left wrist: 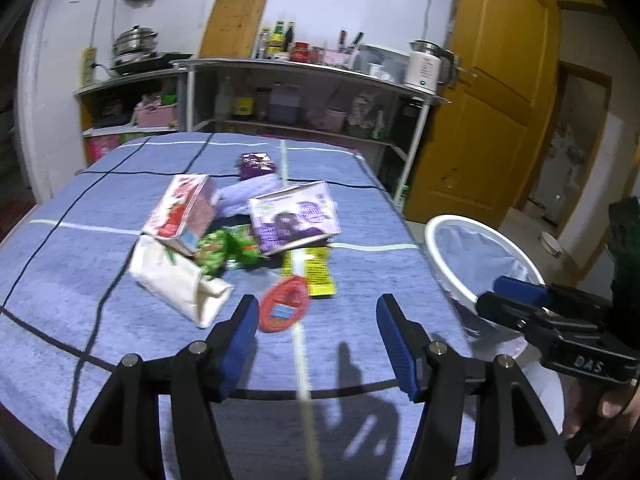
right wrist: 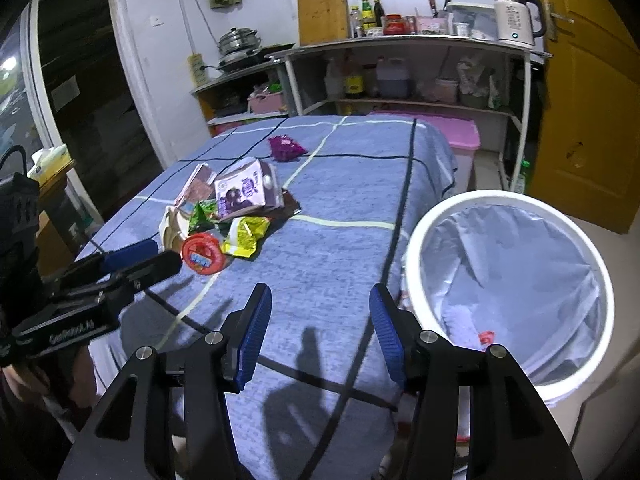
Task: Collect trash
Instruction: 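Move both open grippers back over the trash pile, then grasp the red-lidded plastic cup with the left gripper while the right grasps the yellow wrapper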
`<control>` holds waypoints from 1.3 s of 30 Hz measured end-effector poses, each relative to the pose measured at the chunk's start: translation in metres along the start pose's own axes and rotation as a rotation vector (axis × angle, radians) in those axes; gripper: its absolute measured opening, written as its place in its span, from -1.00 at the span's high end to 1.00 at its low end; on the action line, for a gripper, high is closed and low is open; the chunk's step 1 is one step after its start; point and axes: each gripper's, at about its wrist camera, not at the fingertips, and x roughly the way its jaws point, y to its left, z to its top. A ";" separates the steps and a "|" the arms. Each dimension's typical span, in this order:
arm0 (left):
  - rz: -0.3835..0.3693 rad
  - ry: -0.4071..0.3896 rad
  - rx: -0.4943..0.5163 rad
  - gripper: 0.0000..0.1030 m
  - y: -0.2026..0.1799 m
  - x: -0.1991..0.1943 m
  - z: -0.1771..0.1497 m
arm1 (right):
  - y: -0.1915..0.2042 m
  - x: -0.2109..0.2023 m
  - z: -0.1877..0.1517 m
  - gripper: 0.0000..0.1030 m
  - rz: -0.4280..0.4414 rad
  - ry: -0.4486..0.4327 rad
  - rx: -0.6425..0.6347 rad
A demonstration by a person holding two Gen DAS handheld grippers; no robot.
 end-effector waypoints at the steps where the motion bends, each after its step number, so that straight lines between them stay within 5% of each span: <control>1: 0.006 0.002 -0.007 -0.24 0.004 0.002 0.000 | 0.002 0.002 0.000 -0.01 0.003 0.005 -0.005; 20: 0.013 0.101 -0.078 -0.23 0.022 0.062 0.000 | 0.001 0.032 0.007 -0.01 0.002 0.055 -0.010; 23: 0.016 0.109 -0.081 0.03 0.021 0.066 -0.001 | -0.001 0.036 0.008 -0.01 0.002 0.062 -0.006; 39: 0.007 0.054 -0.126 0.07 0.042 0.030 -0.004 | 0.022 0.062 0.020 -0.01 0.047 0.090 -0.029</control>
